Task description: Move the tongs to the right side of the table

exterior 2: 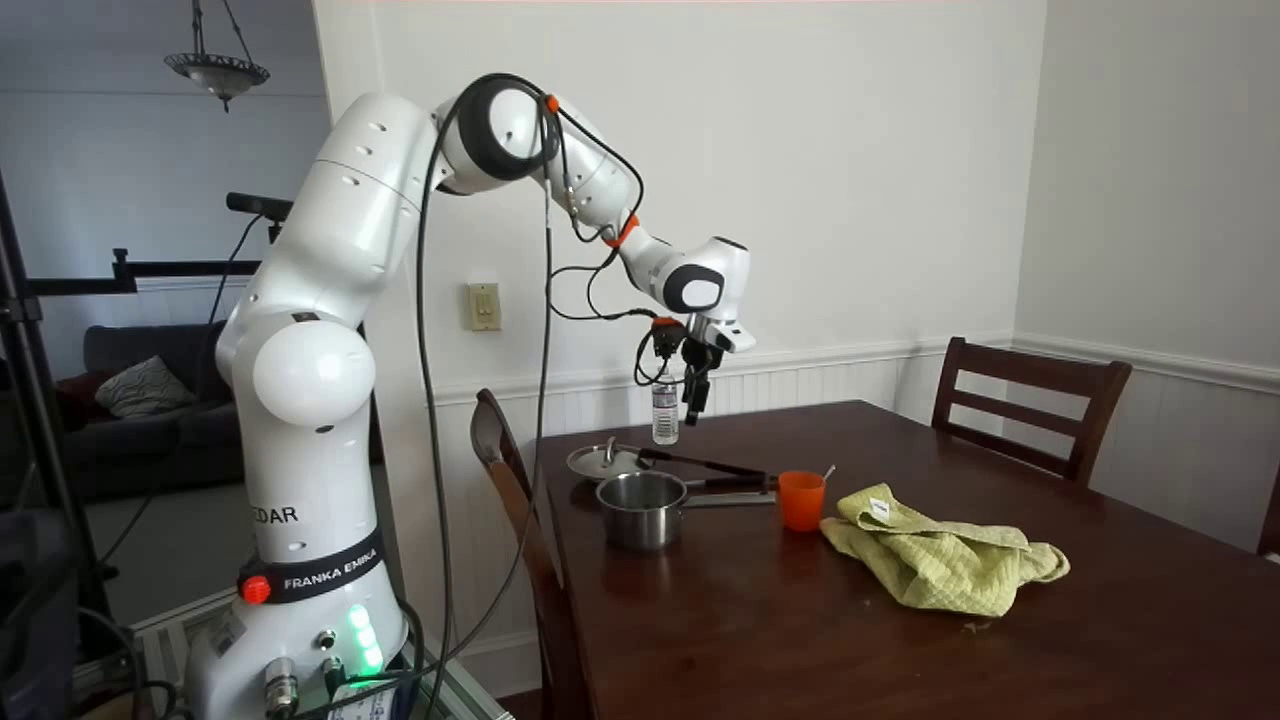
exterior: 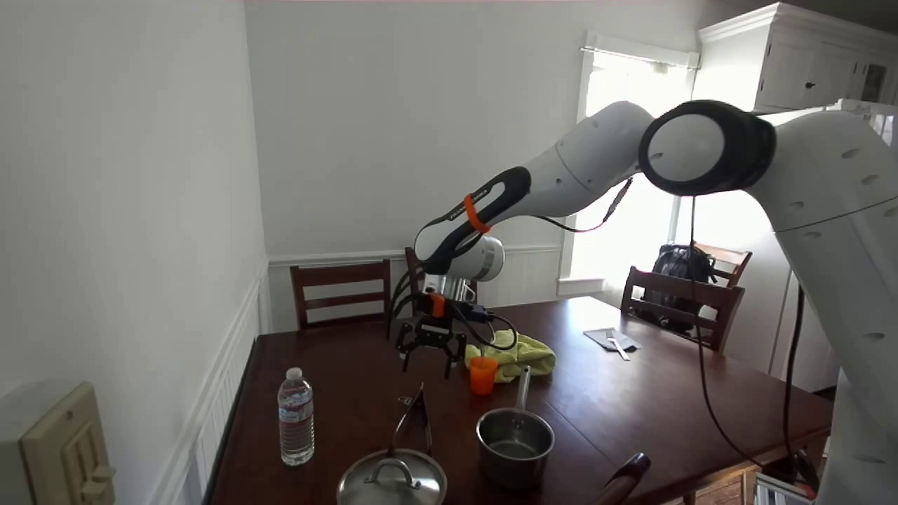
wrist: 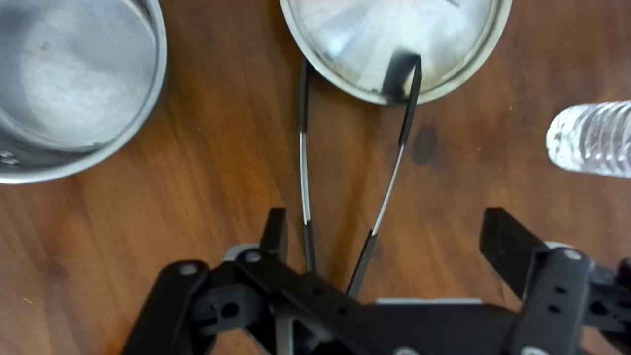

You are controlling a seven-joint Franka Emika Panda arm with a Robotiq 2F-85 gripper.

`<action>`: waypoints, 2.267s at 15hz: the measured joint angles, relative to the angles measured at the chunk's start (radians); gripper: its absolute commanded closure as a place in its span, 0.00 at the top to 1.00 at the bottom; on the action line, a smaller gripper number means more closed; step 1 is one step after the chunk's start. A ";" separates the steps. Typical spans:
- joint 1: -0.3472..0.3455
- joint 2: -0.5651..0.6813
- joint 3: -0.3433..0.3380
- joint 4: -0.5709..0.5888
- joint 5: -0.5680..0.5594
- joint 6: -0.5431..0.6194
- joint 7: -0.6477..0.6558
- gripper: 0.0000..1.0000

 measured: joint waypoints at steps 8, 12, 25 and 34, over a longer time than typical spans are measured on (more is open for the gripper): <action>0.030 0.272 -0.087 0.310 -0.131 -0.087 0.191 1.00; 0.025 0.288 -0.078 0.306 -0.130 -0.066 0.169 1.00; 0.015 0.367 -0.009 0.253 -0.061 0.289 0.100 1.00; 0.013 0.368 -0.005 0.240 -0.060 0.275 0.070 1.00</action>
